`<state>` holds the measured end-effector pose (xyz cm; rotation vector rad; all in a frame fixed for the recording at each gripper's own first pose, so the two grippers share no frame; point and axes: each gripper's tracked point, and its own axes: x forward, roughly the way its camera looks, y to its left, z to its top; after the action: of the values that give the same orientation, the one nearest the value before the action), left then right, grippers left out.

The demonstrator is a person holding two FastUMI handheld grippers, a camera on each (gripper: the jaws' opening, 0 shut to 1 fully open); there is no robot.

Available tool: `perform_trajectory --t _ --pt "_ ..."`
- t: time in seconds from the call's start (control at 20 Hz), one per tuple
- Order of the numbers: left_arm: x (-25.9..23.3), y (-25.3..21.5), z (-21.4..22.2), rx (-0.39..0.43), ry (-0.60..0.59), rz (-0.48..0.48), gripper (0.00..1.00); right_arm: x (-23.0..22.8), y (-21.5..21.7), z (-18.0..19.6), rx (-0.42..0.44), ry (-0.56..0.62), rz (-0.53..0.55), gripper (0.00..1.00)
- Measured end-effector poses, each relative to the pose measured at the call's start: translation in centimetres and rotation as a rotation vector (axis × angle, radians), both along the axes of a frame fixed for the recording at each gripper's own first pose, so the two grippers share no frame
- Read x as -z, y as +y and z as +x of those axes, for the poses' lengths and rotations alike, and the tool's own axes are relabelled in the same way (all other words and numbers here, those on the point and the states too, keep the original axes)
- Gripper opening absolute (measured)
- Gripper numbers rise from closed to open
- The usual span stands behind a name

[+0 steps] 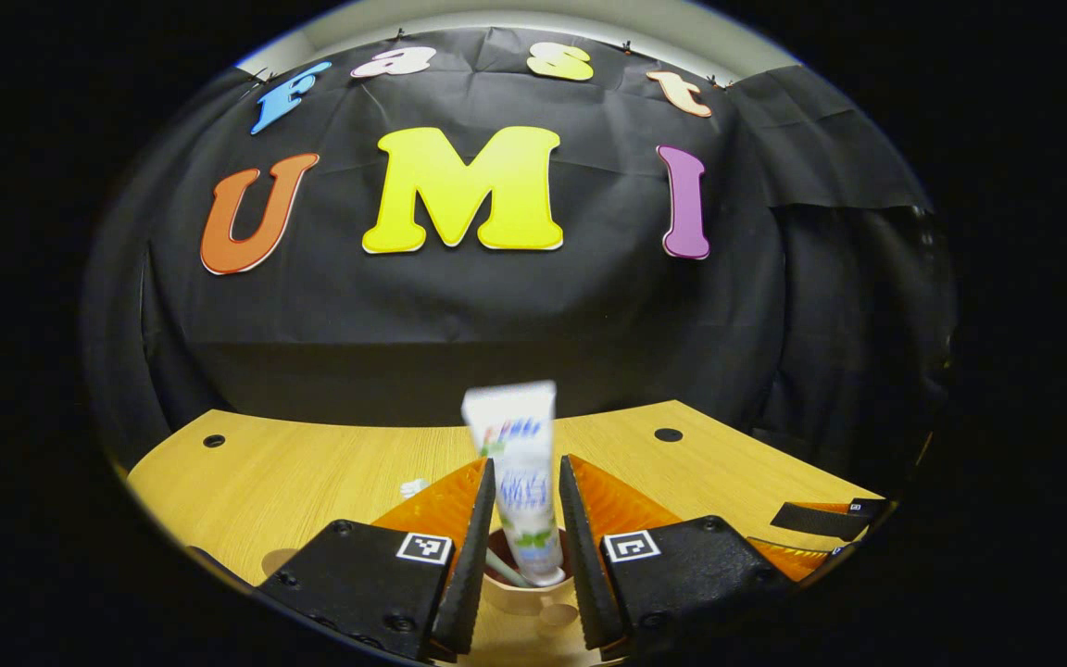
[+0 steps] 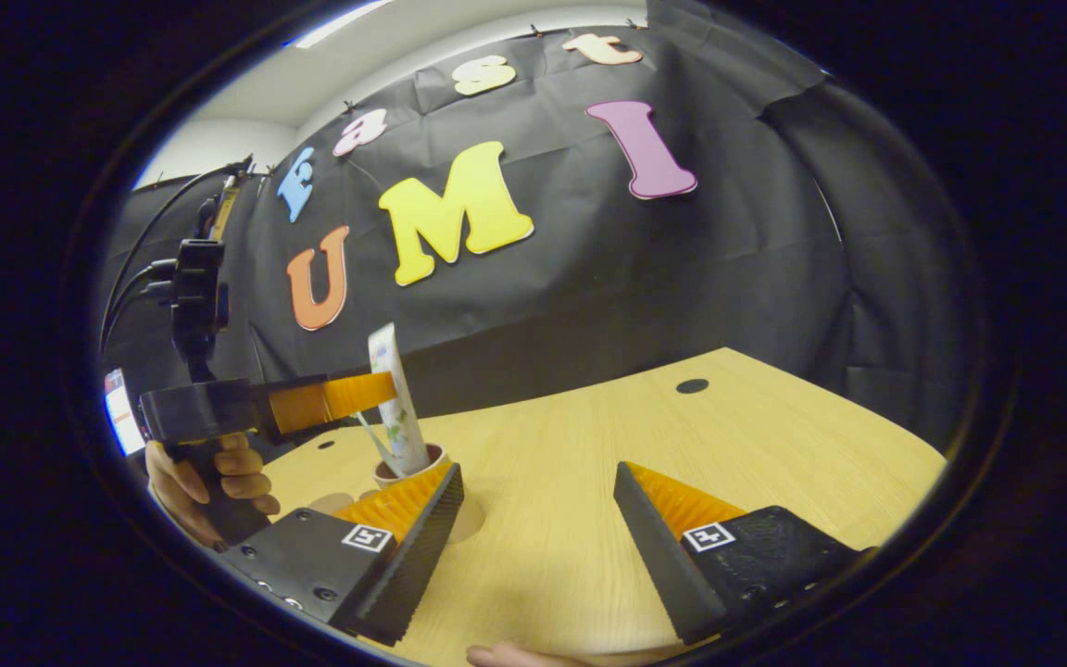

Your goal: Put the toothbrush and toothpaste on the desktop into the cup, then pick up the cup and place it on the coaster on the desktop.

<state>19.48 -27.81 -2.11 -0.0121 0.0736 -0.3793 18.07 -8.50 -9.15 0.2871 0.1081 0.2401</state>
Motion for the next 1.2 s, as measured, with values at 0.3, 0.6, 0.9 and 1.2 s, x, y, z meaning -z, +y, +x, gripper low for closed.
perform_trajectory --t 0.3,0.6,0.9,1.2 --pt "-0.3 0.4 -1.8 0.017 -0.002 0.018 0.61 0.5 0.5 0.1 0.008 -0.001 -0.046 0.97" --pt "-0.3 3.1 -4.8 0.008 -0.001 0.003 0.79 0.3 1.0 -0.9 0.039 0.008 -0.141 0.97" --pt "0.4 7.5 -7.8 -0.059 -0.035 0.024 1.0 -1.7 4.3 -3.2 0.019 0.029 -0.185 0.97" --pt "2.6 12.3 -10.6 -0.09 -0.017 0.003 1.0 -4.2 7.5 -4.2 0.024 0.033 -0.233 0.97"
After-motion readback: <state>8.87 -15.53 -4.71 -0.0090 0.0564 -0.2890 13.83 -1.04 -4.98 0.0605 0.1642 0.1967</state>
